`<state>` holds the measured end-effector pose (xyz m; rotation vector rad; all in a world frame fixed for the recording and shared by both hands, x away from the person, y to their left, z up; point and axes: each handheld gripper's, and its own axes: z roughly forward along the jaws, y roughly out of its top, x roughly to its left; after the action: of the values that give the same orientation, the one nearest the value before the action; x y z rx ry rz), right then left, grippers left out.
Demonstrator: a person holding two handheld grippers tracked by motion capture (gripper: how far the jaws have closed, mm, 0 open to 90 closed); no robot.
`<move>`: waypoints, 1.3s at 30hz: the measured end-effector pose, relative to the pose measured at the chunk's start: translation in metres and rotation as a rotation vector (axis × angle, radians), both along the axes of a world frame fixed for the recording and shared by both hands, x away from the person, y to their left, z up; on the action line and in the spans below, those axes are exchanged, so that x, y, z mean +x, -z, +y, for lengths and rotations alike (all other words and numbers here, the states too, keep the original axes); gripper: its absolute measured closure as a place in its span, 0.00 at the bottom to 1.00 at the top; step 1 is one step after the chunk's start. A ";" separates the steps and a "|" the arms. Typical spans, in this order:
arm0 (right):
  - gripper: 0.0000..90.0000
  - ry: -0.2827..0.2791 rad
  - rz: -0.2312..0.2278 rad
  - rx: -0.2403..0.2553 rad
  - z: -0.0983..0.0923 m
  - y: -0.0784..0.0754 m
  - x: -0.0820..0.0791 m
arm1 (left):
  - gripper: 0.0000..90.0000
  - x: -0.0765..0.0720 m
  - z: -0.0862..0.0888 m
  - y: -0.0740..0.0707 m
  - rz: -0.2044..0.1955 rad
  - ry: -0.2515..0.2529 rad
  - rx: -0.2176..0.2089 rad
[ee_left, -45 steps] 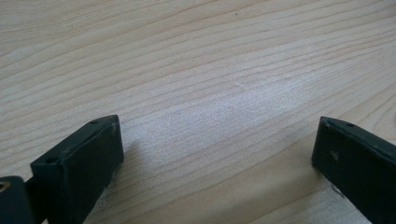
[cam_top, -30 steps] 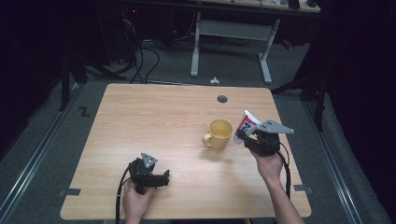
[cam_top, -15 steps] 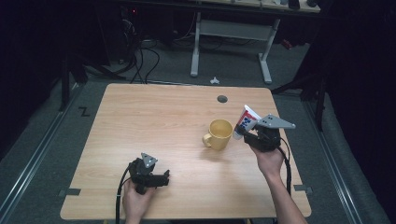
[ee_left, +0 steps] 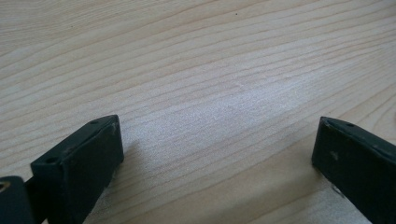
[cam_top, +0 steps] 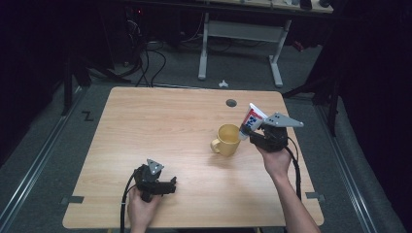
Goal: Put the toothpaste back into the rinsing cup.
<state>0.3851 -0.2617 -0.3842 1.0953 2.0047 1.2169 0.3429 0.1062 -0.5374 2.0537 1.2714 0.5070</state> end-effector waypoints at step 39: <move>0.69 0.016 0.055 -0.009 0.011 0.017 0.032 | 0.02 0.000 0.000 0.000 0.000 0.000 0.000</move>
<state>0.4175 -0.2505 -0.4014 1.1504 2.0366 1.1800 0.3428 0.1061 -0.5374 2.0539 1.2718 0.5072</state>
